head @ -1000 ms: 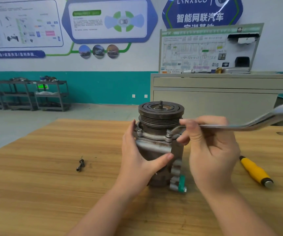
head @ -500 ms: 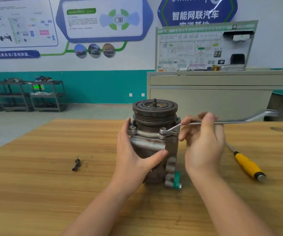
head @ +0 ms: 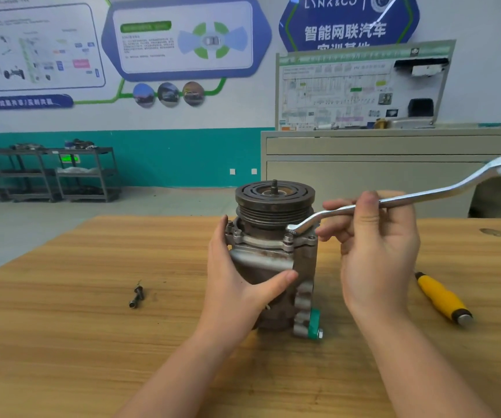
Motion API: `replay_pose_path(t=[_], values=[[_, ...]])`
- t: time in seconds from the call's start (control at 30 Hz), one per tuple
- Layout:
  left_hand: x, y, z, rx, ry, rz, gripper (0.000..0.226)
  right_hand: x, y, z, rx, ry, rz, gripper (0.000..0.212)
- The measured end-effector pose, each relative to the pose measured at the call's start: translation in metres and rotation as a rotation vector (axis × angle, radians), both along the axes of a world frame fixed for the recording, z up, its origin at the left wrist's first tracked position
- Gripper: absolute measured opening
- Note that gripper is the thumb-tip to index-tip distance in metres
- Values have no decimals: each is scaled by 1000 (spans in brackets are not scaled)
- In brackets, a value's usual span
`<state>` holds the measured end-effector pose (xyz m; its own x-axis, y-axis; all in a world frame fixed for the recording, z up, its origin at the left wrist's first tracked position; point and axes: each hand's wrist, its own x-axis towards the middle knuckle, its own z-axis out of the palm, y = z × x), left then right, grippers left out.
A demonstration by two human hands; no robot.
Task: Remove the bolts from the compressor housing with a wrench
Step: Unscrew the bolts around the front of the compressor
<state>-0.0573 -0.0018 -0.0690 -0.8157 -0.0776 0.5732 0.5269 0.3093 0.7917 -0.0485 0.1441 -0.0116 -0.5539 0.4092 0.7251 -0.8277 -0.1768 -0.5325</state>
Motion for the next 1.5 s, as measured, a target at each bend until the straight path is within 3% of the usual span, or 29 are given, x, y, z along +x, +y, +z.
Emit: replay_pose_path(t=[0.33,0.4,0.53,0.63,0.73,0.83,1.07,1.2,1.3,1.37,1.43,1.5], values=[[-6,1,-4,26,39,26,120,5,-15,-22,662,528,-346,9],[-7,0,-4,-15,60,44,116,6,-21,-26,538,483,-366,15],[-4,-2,-3,-38,45,52,119,3,-17,-15,-102,70,22,12],[-4,-2,-2,-42,39,43,116,-10,4,1,-267,-252,387,17],[-4,-2,-1,-65,32,47,108,-16,19,8,-415,-307,590,25],[-3,-3,-1,-69,23,53,108,-14,24,10,-393,-205,492,26],[-4,-3,-1,-45,13,24,116,-1,3,2,12,-33,119,16],[-5,-3,-1,-21,39,13,127,4,-7,-9,328,233,-165,15],[-9,-1,-1,28,31,-12,116,5,-18,-20,507,381,-337,35],[-9,0,-2,40,33,-5,111,6,-20,-21,645,479,-442,22],[-8,-1,-3,-27,67,9,111,8,-21,-21,529,443,-395,20],[-6,-3,-3,-36,62,22,115,6,-21,-17,177,272,-188,17]])
